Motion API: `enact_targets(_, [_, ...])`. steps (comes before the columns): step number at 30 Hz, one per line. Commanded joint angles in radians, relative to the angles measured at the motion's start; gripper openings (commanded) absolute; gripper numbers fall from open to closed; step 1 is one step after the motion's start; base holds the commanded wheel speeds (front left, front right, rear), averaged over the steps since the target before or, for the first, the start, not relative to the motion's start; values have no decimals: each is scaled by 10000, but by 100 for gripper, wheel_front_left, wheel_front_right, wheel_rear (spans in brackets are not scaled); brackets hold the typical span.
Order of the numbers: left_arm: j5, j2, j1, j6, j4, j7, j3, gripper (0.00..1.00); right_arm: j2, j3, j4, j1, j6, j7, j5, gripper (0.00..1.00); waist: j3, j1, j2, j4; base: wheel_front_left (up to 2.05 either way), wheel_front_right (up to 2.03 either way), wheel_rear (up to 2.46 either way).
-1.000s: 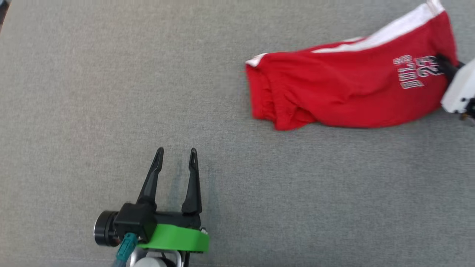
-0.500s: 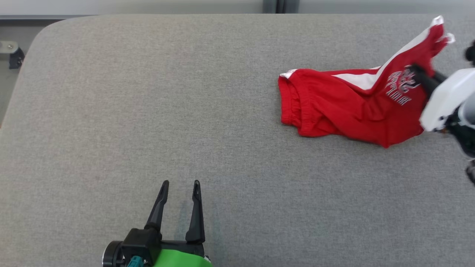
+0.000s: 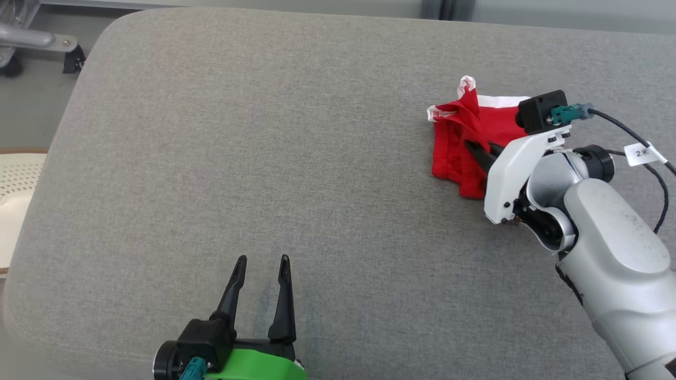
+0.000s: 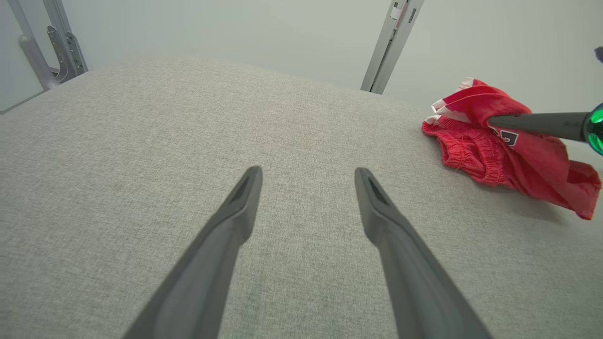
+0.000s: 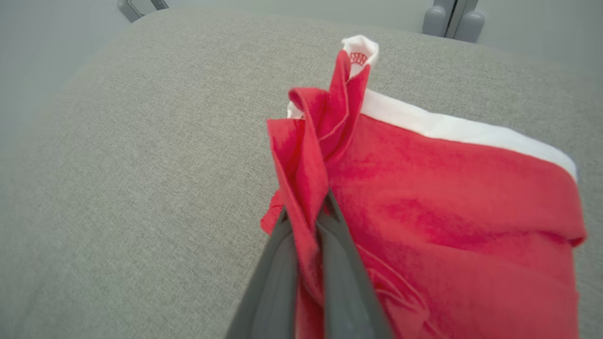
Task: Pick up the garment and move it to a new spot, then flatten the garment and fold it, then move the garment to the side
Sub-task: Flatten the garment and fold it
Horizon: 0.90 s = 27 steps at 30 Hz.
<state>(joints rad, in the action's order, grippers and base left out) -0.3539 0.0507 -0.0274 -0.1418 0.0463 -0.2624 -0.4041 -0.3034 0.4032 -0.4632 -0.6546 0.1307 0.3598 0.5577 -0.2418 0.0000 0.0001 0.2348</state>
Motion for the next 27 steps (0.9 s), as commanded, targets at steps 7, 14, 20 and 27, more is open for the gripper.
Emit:
enact_targets(7, [-55, 9, 51, -84, 101, -29, -45, 100, 511, -217, -703, -283, -3, -788, -510, 100, 83, 0, -1, -13, 0, 0, 0])
enact_targets(14, [123, 10, -113, -36, 161, -29, 116, 100, 892, -14, 0, 294, -3, -1488, 127, 100, 376, 0, -1, -483, 0, 0, 0])
enact_targets(20, [295, 13, -324, 0, 118, -29, 387, 100, 701, -422, 1365, 1344, -3, -2318, 400, 100, 722, 0, -1, -968, 0, 0, 0])
enact_targets(27, [561, 12, -753, 107, -96, -29, 732, 100, 352, -1910, 2393, 3057, -3, -3687, -661, 100, 1259, 0, -1, -1489, 0, 0, 0])
